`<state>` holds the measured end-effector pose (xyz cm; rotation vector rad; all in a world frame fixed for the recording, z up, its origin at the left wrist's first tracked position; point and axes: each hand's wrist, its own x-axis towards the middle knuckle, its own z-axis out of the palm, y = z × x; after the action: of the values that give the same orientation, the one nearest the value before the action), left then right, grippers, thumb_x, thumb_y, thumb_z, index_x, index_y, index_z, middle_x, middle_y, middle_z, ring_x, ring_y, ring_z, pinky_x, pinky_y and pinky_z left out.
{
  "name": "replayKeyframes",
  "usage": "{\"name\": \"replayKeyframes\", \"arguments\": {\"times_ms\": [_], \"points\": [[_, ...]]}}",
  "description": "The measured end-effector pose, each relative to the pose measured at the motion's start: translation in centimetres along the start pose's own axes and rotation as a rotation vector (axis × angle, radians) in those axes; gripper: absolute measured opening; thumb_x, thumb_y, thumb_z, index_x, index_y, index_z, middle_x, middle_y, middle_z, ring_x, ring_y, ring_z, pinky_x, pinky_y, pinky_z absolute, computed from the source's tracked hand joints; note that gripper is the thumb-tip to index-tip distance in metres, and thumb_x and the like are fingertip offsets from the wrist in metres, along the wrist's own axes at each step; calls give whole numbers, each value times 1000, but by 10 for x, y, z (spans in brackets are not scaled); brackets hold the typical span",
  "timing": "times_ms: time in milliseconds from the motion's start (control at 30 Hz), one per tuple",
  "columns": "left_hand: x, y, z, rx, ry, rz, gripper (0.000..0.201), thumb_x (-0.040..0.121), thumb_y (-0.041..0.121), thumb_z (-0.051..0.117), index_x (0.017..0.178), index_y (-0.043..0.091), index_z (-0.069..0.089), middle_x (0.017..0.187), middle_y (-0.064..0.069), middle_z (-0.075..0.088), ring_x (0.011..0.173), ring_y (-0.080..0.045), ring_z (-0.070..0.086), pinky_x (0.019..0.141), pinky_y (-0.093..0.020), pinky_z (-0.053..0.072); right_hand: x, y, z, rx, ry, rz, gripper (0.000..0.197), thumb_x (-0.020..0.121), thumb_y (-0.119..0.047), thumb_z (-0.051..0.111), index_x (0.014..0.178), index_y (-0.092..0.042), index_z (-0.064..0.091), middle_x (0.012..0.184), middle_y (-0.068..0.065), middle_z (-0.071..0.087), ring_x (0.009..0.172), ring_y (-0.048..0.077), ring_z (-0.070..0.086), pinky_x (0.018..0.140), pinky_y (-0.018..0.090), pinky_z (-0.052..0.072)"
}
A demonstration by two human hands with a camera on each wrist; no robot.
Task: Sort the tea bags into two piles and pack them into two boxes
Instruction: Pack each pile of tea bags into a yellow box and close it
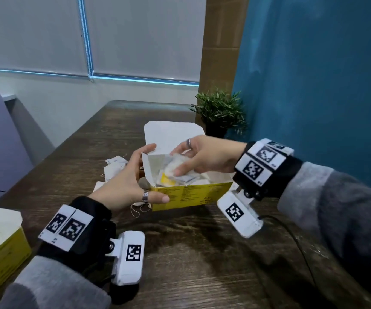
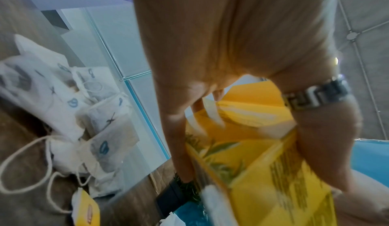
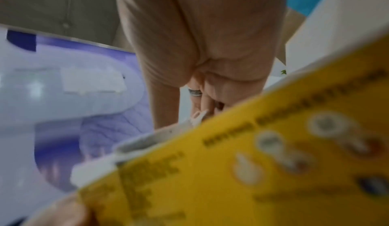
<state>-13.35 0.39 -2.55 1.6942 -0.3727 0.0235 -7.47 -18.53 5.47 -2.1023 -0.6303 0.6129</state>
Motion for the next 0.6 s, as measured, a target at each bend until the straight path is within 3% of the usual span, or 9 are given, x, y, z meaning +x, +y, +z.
{"name": "replayKeyframes", "arguments": {"times_ms": [67, 167, 233, 300, 367, 433, 500, 533, 600], "points": [[1, -1, -1, -1, 8, -5, 123, 24, 45, 93, 129, 49, 28, 138, 8, 44, 114, -5, 58, 87, -21, 51, 3, 0, 1, -228, 28, 4, 46, 78, -13, 75, 120, -8, 58, 98, 0, 64, 81, 10, 62, 66, 21, 56], [1, -2, -2, -18, 42, -15, 120, 24, 42, 93, 126, 50, 30, 134, 10, 48, 126, -9, 47, 88, -19, 51, -4, -1, -13, -349, 108, -54, 33, 82, -16, 71, 112, -11, 61, 100, 5, 67, 83, 15, 64, 77, 31, 58], [1, -2, -3, -7, 59, -16, 118, 28, 35, 90, 126, 47, 27, 131, 14, 47, 125, -6, 46, 80, -9, 50, -12, 0, -31, -231, 204, -120, 15, 86, -13, 66, 100, -13, 62, 90, 6, 70, 74, 15, 67, 67, 28, 57], [1, 0, -3, -7, 65, -15, 122, 26, 34, 89, 129, 44, 24, 127, 18, 46, 120, 1, 45, 73, -3, 47, -17, 6, -54, -62, 397, -160, 5, 88, -10, 63, 90, -14, 62, 81, 5, 69, 62, 12, 67, 55, 22, 54], [1, 1, -1, -19, 77, -12, 126, 26, 31, 92, 130, 41, 23, 123, 19, 47, 112, 7, 47, 68, -2, 46, -13, 26, -81, 52, 618, -140, 11, 90, -9, 60, 82, -17, 59, 72, 2, 66, 49, 4, 61, 47, 18, 49], [2, 1, 0, -28, 131, -12, 114, 48, 9, 90, 135, 35, 22, 121, 17, 47, 106, 8, 48, 64, 0, 45, -5, 55, -102, 41, 712, -22, 17, 91, -10, 58, 77, -19, 56, 65, -1, 62, 47, 5, 56, 45, 19, 45], [3, 0, 0, -37, 177, -16, 109, 59, -5, 82, 141, 30, 20, 118, 17, 46, 106, 5, 47, 62, 0, 45, 4, 87, -114, -106, 678, 181, 6, 92, -15, 57, 86, -17, 59, 75, 5, 58, 60, 13, 54, 50, 23, 45], [3, -1, -2, -43, 188, -12, 114, 54, 1, 87, 141, 32, 20, 118, 17, 45, 109, 3, 47, 62, -1, 46, 9, 102, -117, -238, 619, 296, 8, 92, -17, 57, 98, -14, 61, 86, 9, 59, 72, 19, 57, 56, 26, 48], [2, -1, -7, -55, 192, -12, 130, 28, 30, 95, 135, 40, 23, 125, 15, 45, 117, 0, 45, 68, -6, 49, 18, 131, -119, -575, 470, 498, 31, 93, -17, 54, 123, -8, 56, 118, 13, 59, 107, 27, 57, 84, 34, 49]]}}
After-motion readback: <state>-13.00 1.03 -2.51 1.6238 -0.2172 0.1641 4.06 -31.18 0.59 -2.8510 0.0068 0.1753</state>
